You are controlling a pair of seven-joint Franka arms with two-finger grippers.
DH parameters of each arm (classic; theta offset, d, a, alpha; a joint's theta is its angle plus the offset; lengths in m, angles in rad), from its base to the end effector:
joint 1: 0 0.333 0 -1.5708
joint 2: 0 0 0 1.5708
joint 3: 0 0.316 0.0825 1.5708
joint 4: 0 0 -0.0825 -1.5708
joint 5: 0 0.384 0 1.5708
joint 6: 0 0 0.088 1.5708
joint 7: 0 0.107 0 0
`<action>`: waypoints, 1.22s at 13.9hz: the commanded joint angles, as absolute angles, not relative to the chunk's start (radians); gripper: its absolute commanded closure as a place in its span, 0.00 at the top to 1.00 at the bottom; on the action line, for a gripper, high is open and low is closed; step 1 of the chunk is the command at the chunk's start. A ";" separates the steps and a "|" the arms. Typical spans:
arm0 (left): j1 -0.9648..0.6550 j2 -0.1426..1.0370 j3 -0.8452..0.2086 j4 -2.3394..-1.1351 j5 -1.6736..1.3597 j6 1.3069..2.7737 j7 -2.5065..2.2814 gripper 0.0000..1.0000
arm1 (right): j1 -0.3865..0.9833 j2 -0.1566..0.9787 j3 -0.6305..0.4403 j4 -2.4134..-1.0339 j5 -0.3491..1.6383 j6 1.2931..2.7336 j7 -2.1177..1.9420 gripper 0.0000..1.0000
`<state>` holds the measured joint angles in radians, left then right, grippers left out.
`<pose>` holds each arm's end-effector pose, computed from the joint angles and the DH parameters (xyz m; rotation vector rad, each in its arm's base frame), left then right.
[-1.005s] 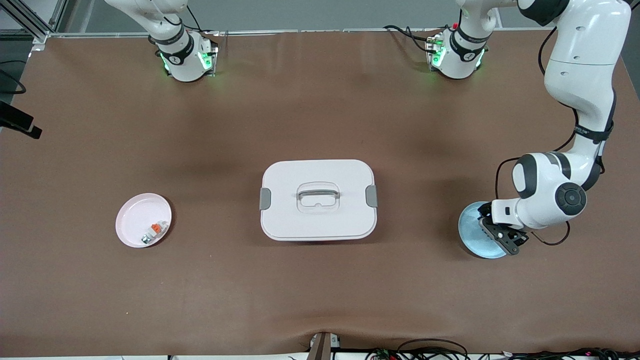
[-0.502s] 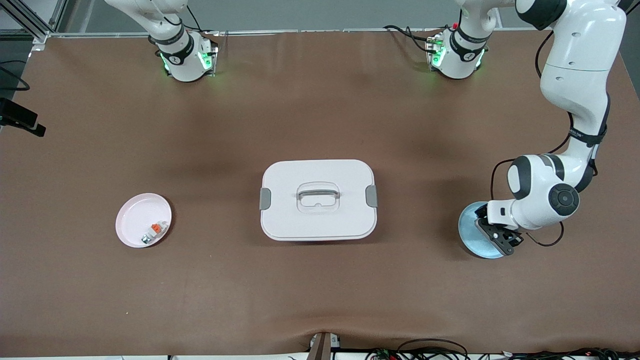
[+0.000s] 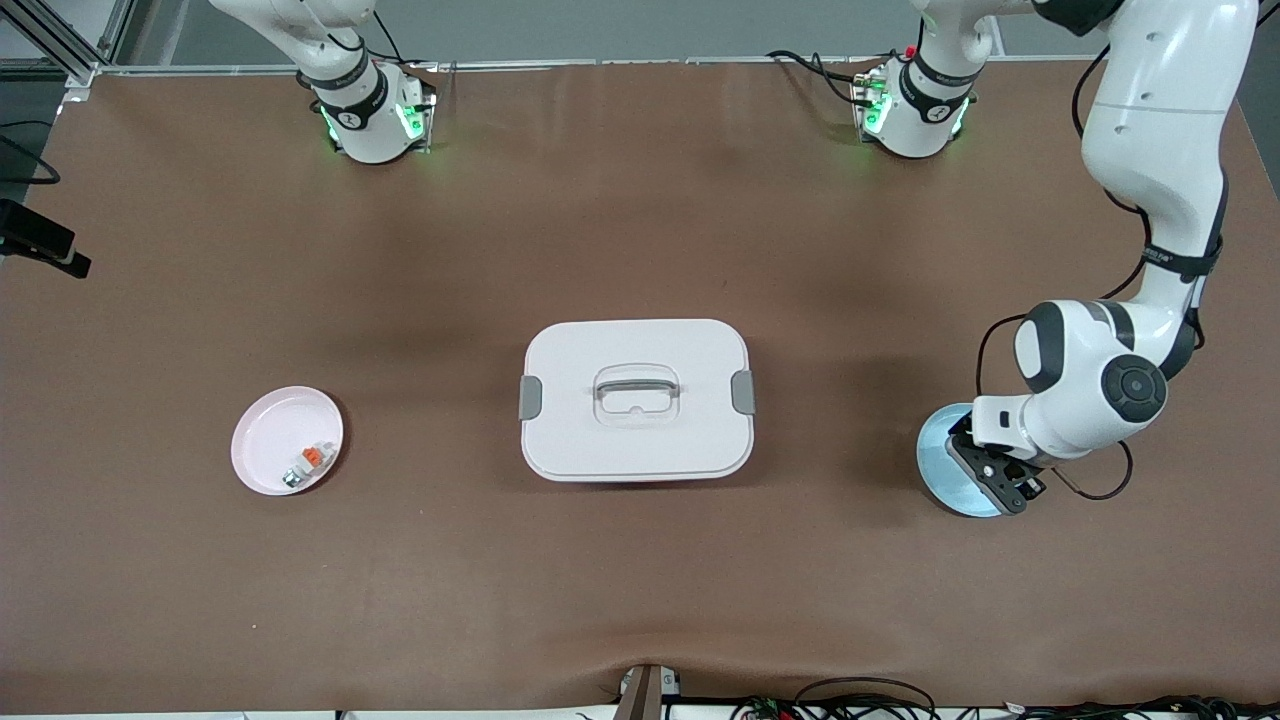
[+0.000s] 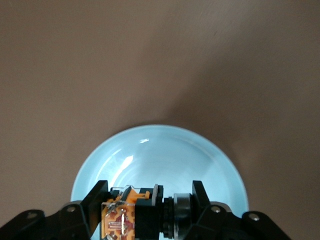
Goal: Transfer orange switch to right arm and place
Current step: 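Close the left gripper on the black-and-orange switch, then lift the switch with the left gripper and carry it over the box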
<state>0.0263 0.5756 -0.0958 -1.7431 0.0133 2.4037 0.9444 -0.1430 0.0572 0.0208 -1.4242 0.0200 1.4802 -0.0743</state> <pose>0.6746 -0.0405 0.2549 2.7486 -1.5118 0.1526 0.5594 -0.0668 0.6531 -3.1196 0.0720 -0.0014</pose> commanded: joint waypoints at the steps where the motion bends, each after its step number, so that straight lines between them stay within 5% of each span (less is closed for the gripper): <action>1: 0.006 0.479 -0.100 -1.712 0.014 2.266 0.950 0.00 | -0.146 0.067 0.026 -1.408 0.018 1.491 -0.094 1.00; 8: -0.012 0.465 -0.251 -1.511 -0.002 2.034 0.725 0.00 | -0.126 0.089 0.025 -1.416 0.017 1.488 -0.173 1.00; 17: -0.043 0.471 -0.503 -1.414 0.003 1.979 -0.362 0.00 | -0.123 0.081 0.026 -1.414 0.023 1.382 -0.175 1.00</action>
<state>-0.0264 0.4562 -0.4739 -1.4584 0.0113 1.9998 -0.1849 -0.1276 0.0867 0.0241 -1.4218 0.0198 1.4098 -0.1626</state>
